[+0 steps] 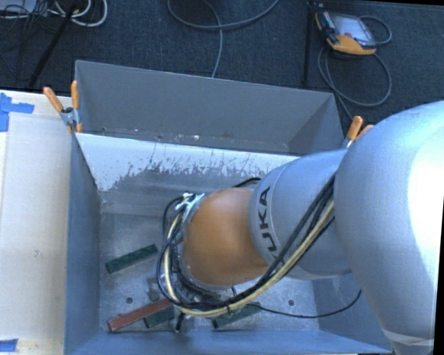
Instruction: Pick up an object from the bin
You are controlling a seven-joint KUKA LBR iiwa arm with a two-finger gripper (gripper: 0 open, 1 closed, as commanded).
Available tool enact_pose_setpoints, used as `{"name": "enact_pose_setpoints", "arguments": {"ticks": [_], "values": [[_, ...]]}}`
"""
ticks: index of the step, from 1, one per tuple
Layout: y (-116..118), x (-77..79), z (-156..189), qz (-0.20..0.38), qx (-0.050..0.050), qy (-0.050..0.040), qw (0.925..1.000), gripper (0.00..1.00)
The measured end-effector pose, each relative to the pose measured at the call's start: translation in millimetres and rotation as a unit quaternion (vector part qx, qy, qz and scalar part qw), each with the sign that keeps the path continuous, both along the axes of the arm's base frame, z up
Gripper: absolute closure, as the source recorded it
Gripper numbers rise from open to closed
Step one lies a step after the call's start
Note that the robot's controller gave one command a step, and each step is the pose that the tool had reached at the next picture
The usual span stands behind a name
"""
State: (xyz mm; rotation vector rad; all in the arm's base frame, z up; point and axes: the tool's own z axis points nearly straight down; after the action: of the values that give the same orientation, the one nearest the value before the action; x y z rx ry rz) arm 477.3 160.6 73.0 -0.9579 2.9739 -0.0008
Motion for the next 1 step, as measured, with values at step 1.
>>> {"name": "enact_pose_setpoints", "arguments": {"ticks": [1], "values": [[29.3, -0.1, 162.7, 0.002, 0.0, 0.0042, 1.0, 1.0]]}}
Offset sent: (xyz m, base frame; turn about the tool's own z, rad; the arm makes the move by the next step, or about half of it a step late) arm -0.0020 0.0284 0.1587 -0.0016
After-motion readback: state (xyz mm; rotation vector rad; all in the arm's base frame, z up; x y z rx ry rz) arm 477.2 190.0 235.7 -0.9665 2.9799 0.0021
